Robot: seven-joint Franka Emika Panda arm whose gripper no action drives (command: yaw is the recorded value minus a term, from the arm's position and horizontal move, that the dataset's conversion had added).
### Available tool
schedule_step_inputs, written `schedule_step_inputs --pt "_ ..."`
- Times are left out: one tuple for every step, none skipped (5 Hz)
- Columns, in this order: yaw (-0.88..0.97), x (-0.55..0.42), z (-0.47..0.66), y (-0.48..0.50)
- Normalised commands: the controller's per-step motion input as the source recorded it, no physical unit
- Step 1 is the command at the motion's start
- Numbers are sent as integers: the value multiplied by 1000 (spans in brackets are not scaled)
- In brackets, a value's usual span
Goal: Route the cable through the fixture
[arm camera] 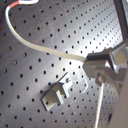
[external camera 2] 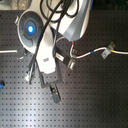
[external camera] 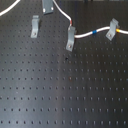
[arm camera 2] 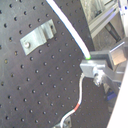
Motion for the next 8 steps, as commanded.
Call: schedule_step_inputs --pt "26 -320 455 -80" --pt "191 -373 358 125" --pt "406 -295 373 319" --pt "534 -268 343 206" --pt "606 -216 333 157" --pt "726 -265 133 27" --pt "671 -279 35 23" --pt "471 -235 94 73"
